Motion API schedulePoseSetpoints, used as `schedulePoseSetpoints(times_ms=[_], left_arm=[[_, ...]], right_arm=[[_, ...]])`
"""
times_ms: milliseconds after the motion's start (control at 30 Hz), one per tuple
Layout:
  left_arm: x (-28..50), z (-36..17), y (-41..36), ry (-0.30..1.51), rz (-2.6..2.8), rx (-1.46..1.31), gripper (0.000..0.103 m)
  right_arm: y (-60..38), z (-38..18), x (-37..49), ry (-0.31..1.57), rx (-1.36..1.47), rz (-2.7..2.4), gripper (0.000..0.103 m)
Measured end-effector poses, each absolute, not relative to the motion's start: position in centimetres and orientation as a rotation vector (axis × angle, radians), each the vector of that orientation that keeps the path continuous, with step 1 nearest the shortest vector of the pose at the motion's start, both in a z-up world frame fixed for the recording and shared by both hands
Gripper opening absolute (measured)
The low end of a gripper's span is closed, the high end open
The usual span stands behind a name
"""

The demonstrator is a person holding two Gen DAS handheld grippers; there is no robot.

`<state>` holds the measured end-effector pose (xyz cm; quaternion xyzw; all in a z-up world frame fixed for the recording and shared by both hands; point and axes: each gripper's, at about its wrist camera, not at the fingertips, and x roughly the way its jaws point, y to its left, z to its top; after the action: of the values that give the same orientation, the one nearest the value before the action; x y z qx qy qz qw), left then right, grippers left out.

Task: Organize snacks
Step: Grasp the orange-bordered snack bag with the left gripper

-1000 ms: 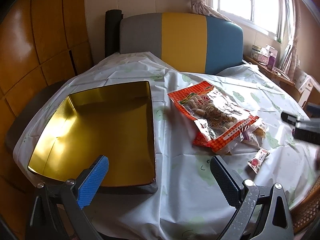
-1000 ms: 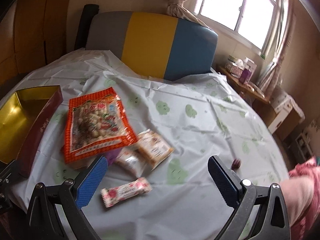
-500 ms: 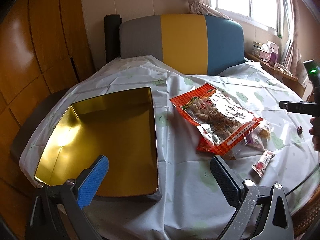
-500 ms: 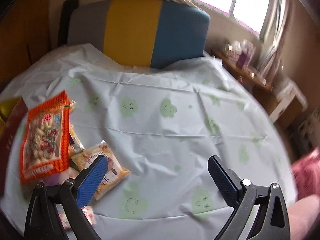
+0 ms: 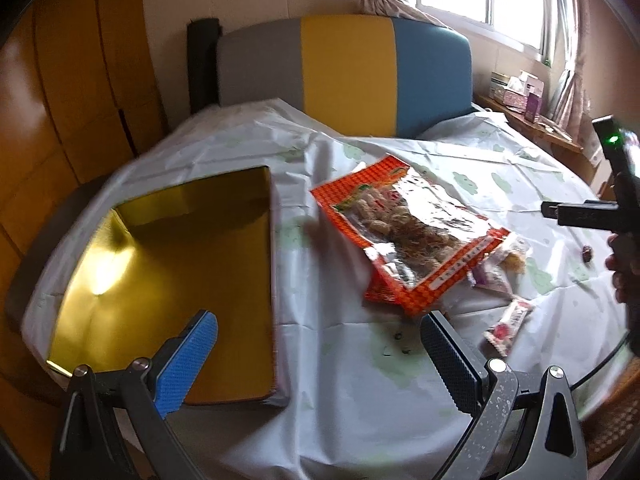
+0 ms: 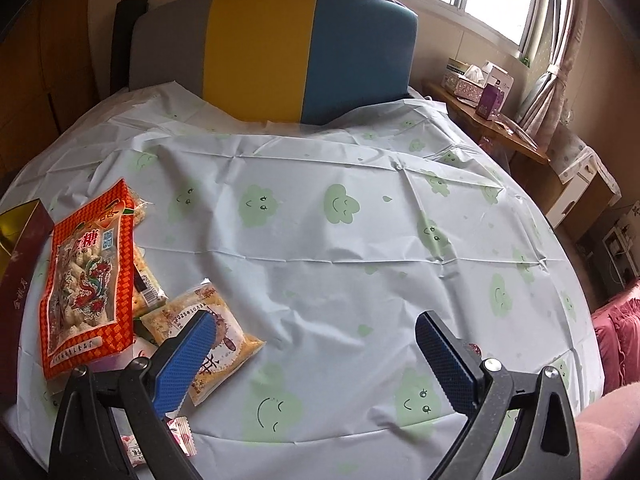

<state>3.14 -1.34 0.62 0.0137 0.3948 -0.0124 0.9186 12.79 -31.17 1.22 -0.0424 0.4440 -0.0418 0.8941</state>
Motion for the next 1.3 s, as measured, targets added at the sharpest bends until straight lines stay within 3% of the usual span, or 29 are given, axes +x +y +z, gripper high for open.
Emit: schedulePoseSetpoints(times_ms=[333, 500, 600, 1067, 1167, 1200, 1233, 1267, 1300], left_arm=[[8.3, 1.2, -1.9, 0.912, -0.228, -0.236, 0.097], [11.1, 1.0, -4.1, 0.938, -0.258, -0.236, 0.097], [12.5, -0.3, -4.6, 1.005, -0.22, -0.233, 0.09], [16.4, -4.7, -4.2, 1.084, -0.159, -0.336, 0.093], [16.7, -4.5, -4.4, 1.061, -0.177, -0.352, 0.075], [16.8, -4.5, -4.1, 1.047, -0.186, -0.371, 0.062], [16.6, -4.3, -3.8, 1.026, -0.186, -0.375, 0.026], [16.5, -4.1, -3.5, 1.012, -0.166, -0.344, 0.006], [16.5, -4.1, -3.1, 1.015, -0.183, -0.352, 0.003]], right_arm=[[-31.1, 1.4, 12.7, 0.917, -0.086, -0.085, 0.102], [-31.2, 1.6, 12.7, 0.912, -0.079, -0.08, 0.102], [-31.2, 1.7, 12.8, 0.913, -0.07, -0.073, 0.102], [-30.8, 1.3, 13.1, 0.947, -0.048, -0.005, 0.102], [-30.6, 1.1, 13.1, 0.956, -0.055, 0.001, 0.102], [-30.6, 1.1, 13.1, 0.957, -0.055, 0.003, 0.102], [-30.6, 1.1, 13.1, 0.957, -0.055, 0.005, 0.102], [-30.6, 1.0, 13.1, 0.959, -0.055, 0.003, 0.102], [-30.7, 1.0, 13.2, 0.96, -0.054, -0.001, 0.102]])
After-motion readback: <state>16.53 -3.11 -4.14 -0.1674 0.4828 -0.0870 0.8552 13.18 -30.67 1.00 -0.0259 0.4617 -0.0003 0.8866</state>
